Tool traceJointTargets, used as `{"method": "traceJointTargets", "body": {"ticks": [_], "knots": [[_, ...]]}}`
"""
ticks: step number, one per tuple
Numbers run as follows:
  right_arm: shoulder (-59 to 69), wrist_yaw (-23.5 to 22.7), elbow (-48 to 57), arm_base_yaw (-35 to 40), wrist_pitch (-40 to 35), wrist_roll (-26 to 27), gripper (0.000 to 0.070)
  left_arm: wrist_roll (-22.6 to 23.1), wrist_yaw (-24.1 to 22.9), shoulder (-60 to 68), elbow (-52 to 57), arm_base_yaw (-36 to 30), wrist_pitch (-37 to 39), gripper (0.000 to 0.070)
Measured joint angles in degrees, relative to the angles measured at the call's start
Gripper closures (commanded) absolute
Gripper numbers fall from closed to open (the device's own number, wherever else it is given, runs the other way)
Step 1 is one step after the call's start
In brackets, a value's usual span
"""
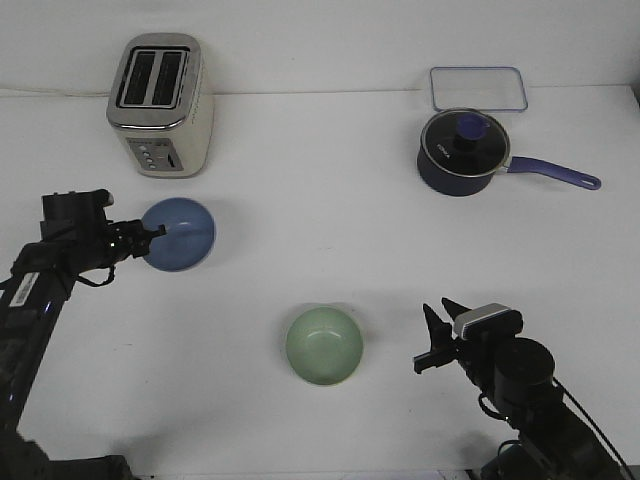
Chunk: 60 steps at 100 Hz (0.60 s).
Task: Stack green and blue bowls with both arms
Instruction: 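Carry the blue bowl over the green bowl and lower it inside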
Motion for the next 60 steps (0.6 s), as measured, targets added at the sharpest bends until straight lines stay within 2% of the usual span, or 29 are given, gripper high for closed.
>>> {"method": "traceJointTargets", "body": {"ticks": [8,15,32,50,60], "knots": [[0.0,0.0,0.0,0.0,0.0,0.0,0.0474,0.0,5.3,-4.8,0.6,-1.6,-0.5,0.0688],[0.0,0.0,0.0,0.0,-0.2,0.0,0.0474,0.0,7.1,-8.1,0.7,-4.5,-2.7,0.0688],[0.0,0.0,0.0,0.0,-0.2,0.0,0.0474,0.7,7.2,-10.6,0.7,-15.0,-8.4,0.0688],[0.0,0.0,0.0,0.0,-0.2,0.0,0.0474,1.6,7.0,-9.4,0.5,-27.8,-8.8,0.0688],[0.0,0.0,0.0,0.0,-0.2,0.0,0.0474,1.6,4.7,-7.1,0.5,-34.0,-8.8,0.0688]]}}
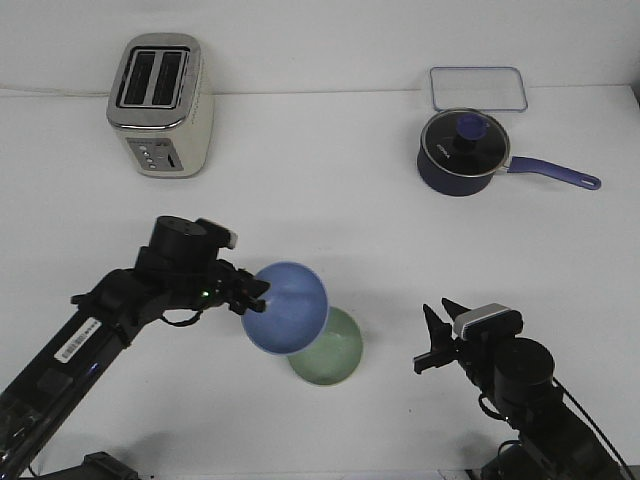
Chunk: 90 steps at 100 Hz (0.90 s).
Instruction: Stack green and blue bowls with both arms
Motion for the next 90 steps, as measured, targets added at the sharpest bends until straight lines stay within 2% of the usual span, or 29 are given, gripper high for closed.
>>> {"method": "traceJointTargets", "body": {"ticks": [8,21,52,56,67,71,90], "knots": [[0.0,0.0,0.0,0.0,0.0,0.0,0.0474,0.0,-2.6,2.5,0.0,-4.2,0.2,0.0688],[0.0,0.0,0.0,0.0,0.0,0.0,0.0474,0.0,-4.1,6.7,0.0,-9.0,0.8,0.0688],[0.0,0.0,0.0,0.0,0.0,0.0,0.0474,1.1,-5.7,13.1,0.0,-12.3,2.0,0.0675],[0.0,0.0,0.0,0.0,-0.2,0.0,0.0474,1.4,-5.8,13.3,0.0,-12.3,2.4,0.0625],[0.0,0.0,0.0,0.0,-0.7,0.0,0.0474,1.7,-5.8,13.3,0.0,-12.2,3.7,0.0338],[0.0,0.0,0.0,0.0,-0.7,0.0,0.0474,1.7,-5.8,13.3,0.0,-12.2,4.4,0.0274],[0.0,0.2,0.0,0.0,-0.7,0.0,0.0474,1.7,-6.3,11.2,-0.1,-11.0,5.0,0.0260]]}}
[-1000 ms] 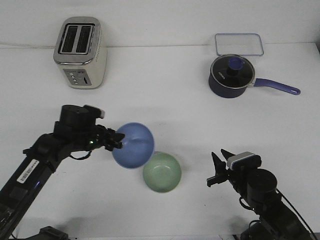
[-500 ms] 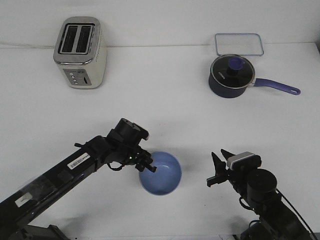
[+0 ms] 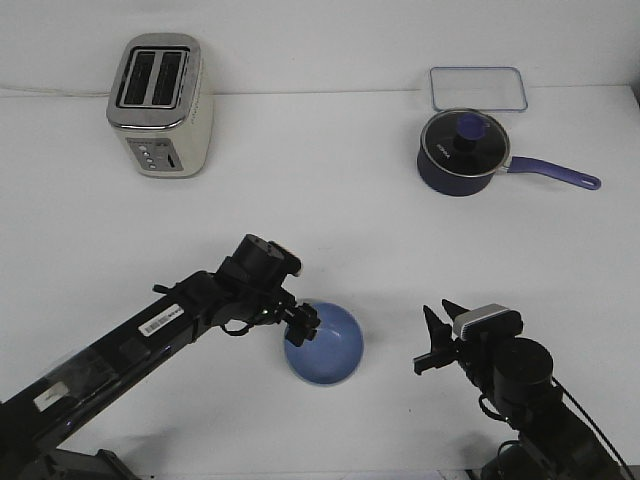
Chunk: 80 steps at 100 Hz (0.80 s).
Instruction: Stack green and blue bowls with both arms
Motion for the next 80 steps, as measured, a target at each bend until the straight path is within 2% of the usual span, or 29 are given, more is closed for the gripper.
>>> {"method": "traceJointTargets", "body": {"ticks": [7,17,26,32,39,40,43,56,67,80], "knots": [[0.0,0.7,0.0,0.0,0.0,0.0,0.0474,0.0,-2.7,-4.0,-0.1,1.5,0.5,0.0261],[-0.2,1.7,0.0,0.0,0.0,-0.2,0.0474,0.3,-10.1,-12.4,-0.1,4.0,2.8,0.0263],[-1.1,2.7,0.0,0.0,0.0,-0.5,0.0477,1.5,-16.5,-20.2,-0.1,6.4,4.6,0.0310],[-2.3,3.5,0.0,0.0,-0.1,-0.9,0.0542,1.9,-19.1,-24.8,-0.1,8.0,5.1,0.0427],[-4.4,5.4,0.0,0.0,-0.8,-1.2,0.0675,2.5,-21.5,-29.6,-0.5,9.9,5.2,0.0690],[-4.8,5.6,0.0,0.0,-0.9,-1.3,0.0691,2.6,-21.8,-30.3,-0.7,10.1,5.3,0.0700],[-5.9,6.0,0.0,0.0,-1.3,-1.3,0.0700,2.8,-23.0,-32.7,-2.0,10.9,5.9,0.0681],[-11.8,7.3,-0.7,0.0,-1.1,-1.5,0.0700,3.5,-28.4,-43.7,-13.7,13.8,10.6,0.0688],[-17.9,7.5,-4.5,0.0,1.9,-2.5,0.0700,4.9,-29.0,-54.2,-28.4,16.0,22.0,0.0689],[-20.6,7.5,-8.4,0.0,8.8,-4.6,0.0700,5.4,-29.0,-65.9,-44.1,17.9,34.9,0.0689]]}}
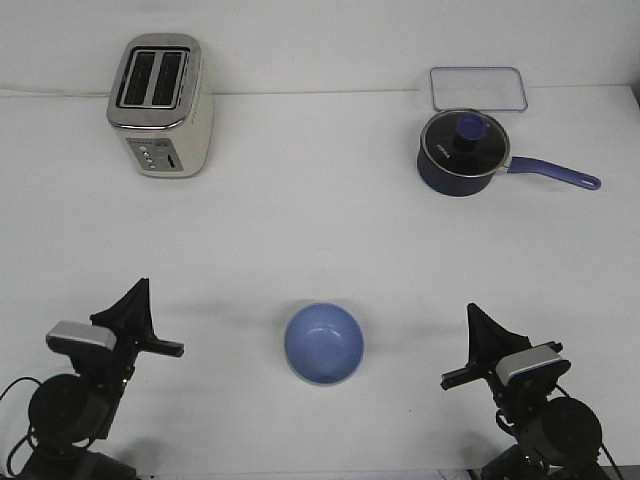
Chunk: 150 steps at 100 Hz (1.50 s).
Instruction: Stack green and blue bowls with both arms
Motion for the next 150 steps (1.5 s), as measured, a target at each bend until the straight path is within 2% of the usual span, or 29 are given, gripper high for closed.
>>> {"method": "traceJointTargets", "body": {"ticks": [9,84,96,102,114,118,130,150], "knots": [[0.3,0.0,0.0,0.0,1.7,-0.8,0.0700,-0.3,-0.1,-4.4,-3.8,0.8,1.1,0.0688],[0.4,0.0,0.0,0.0,2.5,-1.3,0.0700,-0.9,-0.1,-5.9,-3.8,1.1,1.0,0.0687],[0.4,0.0,0.0,0.0,2.5,-1.3,0.0700,-0.9,0.1,-6.8,-4.2,3.7,1.3,0.0686],[0.4,0.0,0.0,0.0,2.5,-1.3,0.0700,-1.2,2.3,-8.2,-5.9,6.9,1.9,0.0687],[0.4,0.0,0.0,0.0,2.5,-1.3,0.0700,-1.6,12.3,-11.7,-11.4,13.7,1.6,0.0687],[0.4,0.0,0.0,0.0,2.5,-1.3,0.0700,-1.6,14.2,-13.0,-13.4,15.3,1.3,0.0687],[0.4,0.0,0.0,0.0,2.5,-1.3,0.0700,-1.8,14.8,-17.6,-18.3,18.3,0.9,0.0686],[0.4,0.0,0.0,0.0,2.4,-1.3,0.0700,-2.4,14.8,-21.0,-23.2,18.5,3.9,0.0686]]}}
